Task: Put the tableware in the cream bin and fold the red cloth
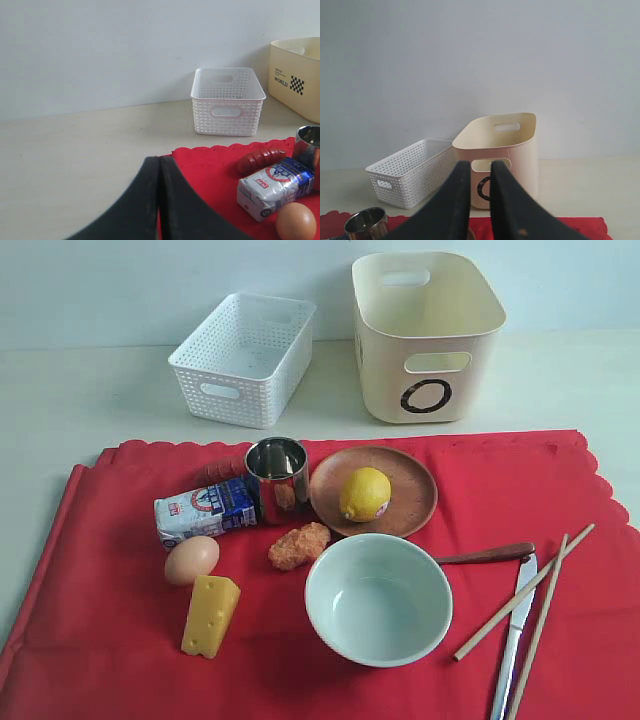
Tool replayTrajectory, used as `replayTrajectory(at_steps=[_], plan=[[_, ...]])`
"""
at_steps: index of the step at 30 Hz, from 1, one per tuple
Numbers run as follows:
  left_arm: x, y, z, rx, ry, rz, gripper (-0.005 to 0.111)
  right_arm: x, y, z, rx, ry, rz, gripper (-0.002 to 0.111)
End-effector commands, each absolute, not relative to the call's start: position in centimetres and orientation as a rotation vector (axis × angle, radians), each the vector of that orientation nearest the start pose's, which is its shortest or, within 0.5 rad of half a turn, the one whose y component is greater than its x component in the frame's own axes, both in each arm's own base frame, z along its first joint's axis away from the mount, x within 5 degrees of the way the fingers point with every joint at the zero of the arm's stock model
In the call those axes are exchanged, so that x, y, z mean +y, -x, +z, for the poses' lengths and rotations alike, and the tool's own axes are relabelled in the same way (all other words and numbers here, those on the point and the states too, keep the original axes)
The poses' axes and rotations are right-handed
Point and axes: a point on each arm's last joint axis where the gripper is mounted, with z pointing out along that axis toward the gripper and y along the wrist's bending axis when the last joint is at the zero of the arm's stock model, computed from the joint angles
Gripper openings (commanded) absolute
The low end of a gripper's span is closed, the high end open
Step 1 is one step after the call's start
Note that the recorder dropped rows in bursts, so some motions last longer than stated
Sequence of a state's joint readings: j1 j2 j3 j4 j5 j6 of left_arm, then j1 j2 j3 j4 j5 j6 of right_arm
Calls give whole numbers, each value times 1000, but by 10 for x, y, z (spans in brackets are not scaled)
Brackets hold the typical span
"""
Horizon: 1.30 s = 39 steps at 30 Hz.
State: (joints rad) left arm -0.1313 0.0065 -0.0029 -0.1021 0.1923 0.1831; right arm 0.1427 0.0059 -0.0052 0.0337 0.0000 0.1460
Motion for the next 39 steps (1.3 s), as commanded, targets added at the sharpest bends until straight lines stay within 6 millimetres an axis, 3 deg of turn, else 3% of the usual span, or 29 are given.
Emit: replayTrajectory(at_steps=[1, 26, 34, 39], plan=[[-9, -55, 196, 1664, -186, -53, 1, 8, -56, 213, 1489, -19, 254, 15], [-9, -55, 196, 1664, -186, -53, 1, 8, -55, 217, 1450, -19, 257, 15], [-9, -55, 196, 1664, -187, -52, 1, 8, -54, 223, 1376, -118, 380, 15], [-9, -55, 196, 1664, -187, -53, 1, 7, -53, 227, 1330, -116, 385, 8]])
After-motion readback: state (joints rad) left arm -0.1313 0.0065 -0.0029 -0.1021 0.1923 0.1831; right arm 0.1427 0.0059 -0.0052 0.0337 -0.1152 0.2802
